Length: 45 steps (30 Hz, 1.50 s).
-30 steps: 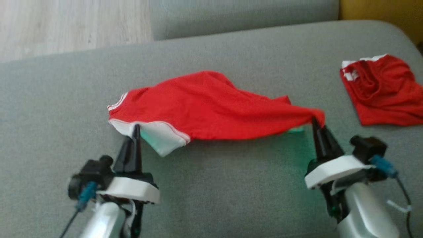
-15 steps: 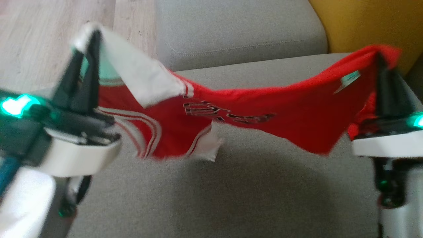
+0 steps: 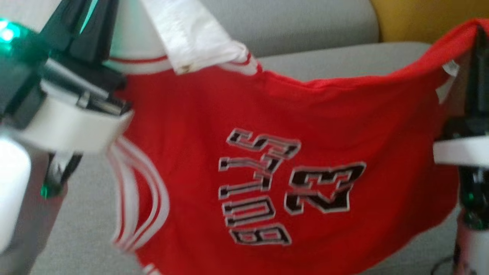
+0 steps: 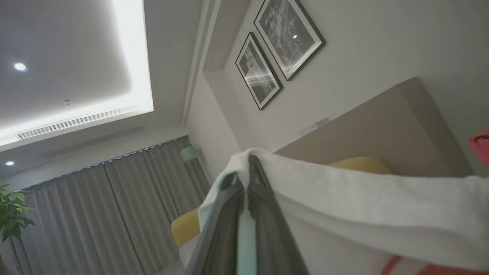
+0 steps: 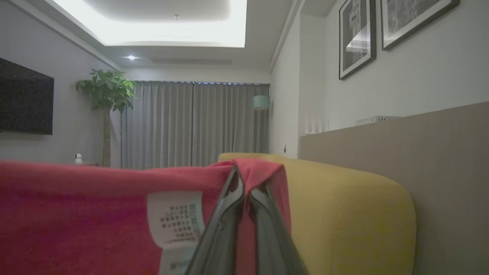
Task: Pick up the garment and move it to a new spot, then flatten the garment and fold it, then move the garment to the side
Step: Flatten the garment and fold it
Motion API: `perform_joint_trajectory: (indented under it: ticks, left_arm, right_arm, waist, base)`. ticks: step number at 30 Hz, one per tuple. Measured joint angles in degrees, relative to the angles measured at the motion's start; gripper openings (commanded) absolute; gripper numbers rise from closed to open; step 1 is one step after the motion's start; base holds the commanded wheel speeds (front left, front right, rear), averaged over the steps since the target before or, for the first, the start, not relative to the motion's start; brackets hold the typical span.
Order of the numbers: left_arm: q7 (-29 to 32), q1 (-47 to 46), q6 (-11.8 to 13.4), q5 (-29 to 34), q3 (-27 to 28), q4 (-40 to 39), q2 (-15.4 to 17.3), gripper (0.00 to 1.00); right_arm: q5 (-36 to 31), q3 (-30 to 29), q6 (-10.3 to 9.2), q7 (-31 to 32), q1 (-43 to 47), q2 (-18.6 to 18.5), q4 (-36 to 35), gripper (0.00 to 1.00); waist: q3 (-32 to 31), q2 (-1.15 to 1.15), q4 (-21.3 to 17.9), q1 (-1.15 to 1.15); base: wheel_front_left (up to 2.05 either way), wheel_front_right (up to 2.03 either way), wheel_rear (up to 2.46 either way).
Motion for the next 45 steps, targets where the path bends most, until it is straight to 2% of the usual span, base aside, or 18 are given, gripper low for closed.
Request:
perform_joint_trajectory:
  ticks: [4, 10, 18, 24, 25, 29, 33, 38, 43, 45]
  left_arm:
    - [0.2, -6.07, -2.56, -0.62, -0.76, 5.86, -0.33, 0.0]
    - [-2.88, -21.84, -5.88, 0.99, -2.0, 19.51, -1.44, 0.0]
    - [-11.03, -39.13, -6.21, 4.11, -2.11, 39.46, -6.26, 0.0]
    - [-18.04, -45.44, -5.83, 6.14, -3.03, 49.27, -9.27, 0.0]
    - [-20.72, -46.36, -5.42, 6.11, -3.04, 51.14, -10.53, 0.0]
    - [-24.39, -44.56, -5.44, 5.34, -4.0, 54.8, -13.11, 0.0]
    - [-26.53, -37.29, -5.44, 3.39, -4.93, 57.37, -15.66, 0.0]
    - [-27.41, -29.42, -5.44, 1.21, -4.91, 58.03, -16.23, 0.0]
    - [-28.13, -22.65, -4.87, -0.51, -3.02, 52.61, -16.04, 0.0]
    - [-28.13, -19.24, -4.64, -0.87, -2.13, 48.98, -15.92, 0.0]
  right_arm:
    - [-1.58, 0.14, 0.0, 0.33, -6.64, -0.04, 5.6, 0.0]
    - [-3.34, 2.46, 0.0, -1.41, -24.62, -2.1, 19.78, 0.0]
    - [-8.64, 5.55, 0.0, -6.35, -49.75, -4.91, 40.44, 0.0]
    - [-15.82, 2.13, 0.0, -11.34, -58.42, -5.15, 54.88, 0.0]
    - [-17.8, 0.7, 0.0, -13.16, -59.15, -5.06, 58.45, 0.0]
    - [-20.6, -2.26, 0.0, -16.25, -58.63, -3.91, 65.19, 0.0]
    - [-21.96, -4.05, 0.0, -20.08, -55.7, -2.65, 70.61, 0.0]
    - [-21.57, -4.57, 0.0, -23.61, -52.08, -1.76, 74.71, 0.0]
    - [-17.62, -3.59, 0.0, -25.55, -49.57, -1.4, 74.62, 0.0]
    - [-14.11, -1.94, 0.0, -25.88, -48.01, -1.48, 73.41, 0.0]
  waist:
    - [3.65, 0.0, -0.02, 0.0]
    - [11.11, 0.0, -0.04, 0.02]
    - [19.14, 0.0, 0.93, 0.03]
    - [23.02, 0.0, 2.68, 0.0]
    - [24.72, 0.0, 3.31, 0.0]
    - [28.36, -0.01, 4.57, 0.01]
    - [31.53, -0.01, 5.8, 0.02]
    - [33.47, -0.01, 6.52, 0.02]
    - [33.33, 0.0, 6.15, -0.01]
    - [32.8, 0.0, 6.01, -0.01]
  base:
    - [0.0, 0.0, 0.0]
    - [0.0, 0.0, 0.0]
    - [0.0, 0.0, 0.0]
    - [0.0, 0.0, 0.0]
    - [0.0, 0.0, 0.0]
    - [0.0, 0.0, 0.0]
    - [0.0, 0.0, 0.0]
    - [0.0, 0.0, 0.0]
    - [0.0, 0.0, 0.0]
    - [0.0, 0.0, 0.0]
